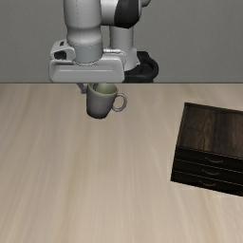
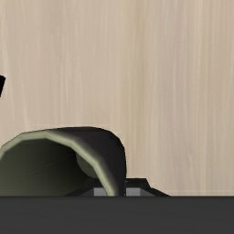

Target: Pick up the green mug on the table and place it on the wooden cabinet

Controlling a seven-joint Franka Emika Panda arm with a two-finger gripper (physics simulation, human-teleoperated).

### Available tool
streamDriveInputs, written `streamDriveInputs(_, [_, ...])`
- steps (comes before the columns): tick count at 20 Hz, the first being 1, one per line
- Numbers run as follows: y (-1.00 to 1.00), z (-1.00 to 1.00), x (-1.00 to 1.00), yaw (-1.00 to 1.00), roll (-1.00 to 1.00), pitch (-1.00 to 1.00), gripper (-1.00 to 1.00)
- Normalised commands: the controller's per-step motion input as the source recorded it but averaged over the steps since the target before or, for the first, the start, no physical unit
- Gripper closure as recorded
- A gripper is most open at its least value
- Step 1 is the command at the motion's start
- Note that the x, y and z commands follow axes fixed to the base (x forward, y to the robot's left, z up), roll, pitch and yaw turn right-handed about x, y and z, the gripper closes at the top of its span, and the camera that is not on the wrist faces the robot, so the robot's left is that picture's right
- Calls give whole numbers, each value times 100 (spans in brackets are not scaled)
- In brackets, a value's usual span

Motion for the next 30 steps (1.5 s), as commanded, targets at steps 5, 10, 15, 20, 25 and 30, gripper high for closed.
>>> streamDriveInputs(5, [20, 80, 0, 0, 0, 0, 100])
streamDriveInputs(10, [100, 0, 0, 0, 0, 0, 100])
streamDriveInputs(15, [100, 0, 0, 0, 0, 0, 100])
streamDriveInputs(20, [100, 0, 0, 0, 0, 0, 100])
streamDriveInputs(25, [100, 0, 0, 0, 0, 0, 100])
streamDriveInputs(30, [100, 0, 0, 0, 0, 0, 100])
